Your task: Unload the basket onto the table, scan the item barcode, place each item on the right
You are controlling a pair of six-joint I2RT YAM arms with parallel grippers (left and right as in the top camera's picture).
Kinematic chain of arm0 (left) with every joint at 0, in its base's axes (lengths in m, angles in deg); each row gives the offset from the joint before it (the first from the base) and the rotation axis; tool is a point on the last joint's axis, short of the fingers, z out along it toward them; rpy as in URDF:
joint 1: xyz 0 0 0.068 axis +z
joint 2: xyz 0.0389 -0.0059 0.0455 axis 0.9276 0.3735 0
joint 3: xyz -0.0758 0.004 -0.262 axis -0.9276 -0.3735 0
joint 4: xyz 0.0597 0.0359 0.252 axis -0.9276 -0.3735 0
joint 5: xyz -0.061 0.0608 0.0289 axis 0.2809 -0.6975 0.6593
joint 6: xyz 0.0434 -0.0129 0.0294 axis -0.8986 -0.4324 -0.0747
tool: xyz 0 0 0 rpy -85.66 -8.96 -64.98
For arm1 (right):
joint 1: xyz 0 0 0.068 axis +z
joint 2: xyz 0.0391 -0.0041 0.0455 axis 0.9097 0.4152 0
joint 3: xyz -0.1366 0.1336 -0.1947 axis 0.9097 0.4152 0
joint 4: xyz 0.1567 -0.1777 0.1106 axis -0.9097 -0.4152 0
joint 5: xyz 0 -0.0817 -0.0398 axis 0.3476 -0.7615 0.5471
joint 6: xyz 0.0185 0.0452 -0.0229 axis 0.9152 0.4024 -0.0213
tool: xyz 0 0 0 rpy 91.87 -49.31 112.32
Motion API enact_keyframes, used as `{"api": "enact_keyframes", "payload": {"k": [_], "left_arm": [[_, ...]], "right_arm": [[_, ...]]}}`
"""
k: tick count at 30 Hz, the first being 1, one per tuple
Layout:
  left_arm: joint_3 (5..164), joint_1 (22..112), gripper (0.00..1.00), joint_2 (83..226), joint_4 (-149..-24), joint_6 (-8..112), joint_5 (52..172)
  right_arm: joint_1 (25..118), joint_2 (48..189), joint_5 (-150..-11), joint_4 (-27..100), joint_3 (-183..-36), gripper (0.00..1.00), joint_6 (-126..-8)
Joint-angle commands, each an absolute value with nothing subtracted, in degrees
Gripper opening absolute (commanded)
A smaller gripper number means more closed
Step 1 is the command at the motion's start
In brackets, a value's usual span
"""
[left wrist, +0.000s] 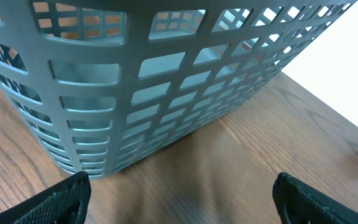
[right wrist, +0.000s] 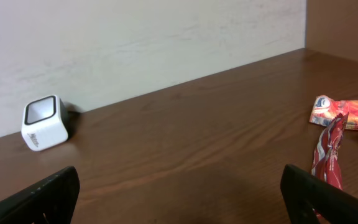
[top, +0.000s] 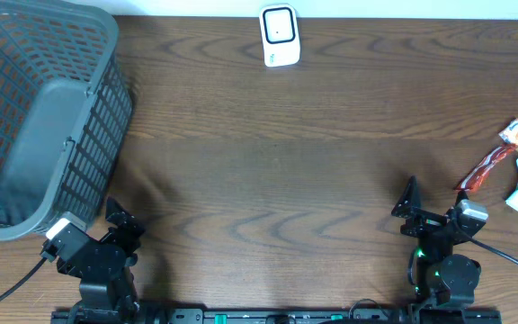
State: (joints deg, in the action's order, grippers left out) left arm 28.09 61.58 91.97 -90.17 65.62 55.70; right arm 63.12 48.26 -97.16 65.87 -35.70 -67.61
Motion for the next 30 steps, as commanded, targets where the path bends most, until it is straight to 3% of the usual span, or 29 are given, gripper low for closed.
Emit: {"api": "enact_keyframes", "payload": {"k": [1, 17, 26, 30], "left_arm": [[28.2, 61.5, 0.93, 91.8, -90.2, 65.7, 55.4], [27.6, 61.5, 0.93, 91.8, -90.2, 65.6, 55.2], [13.9, 63.2, 0.93, 91.3, -60.4, 65.0, 58.7], [9.0, 64.0, 0.93, 90.4, -49.1, 57.7, 63.4]], "right_arm": [[62.5, 47.9, -97.3, 65.6, -35.6, 0.99, -66.9], [62.5, 47.9, -97.3, 65.6, -35.6, 0.99, -66.9], [62.5, 47.9, -97.3, 65.6, -35.6, 0.99, -66.9], [62.5, 47.9, -97.3, 65.6, -35.6, 0.99, -66.9]]}}
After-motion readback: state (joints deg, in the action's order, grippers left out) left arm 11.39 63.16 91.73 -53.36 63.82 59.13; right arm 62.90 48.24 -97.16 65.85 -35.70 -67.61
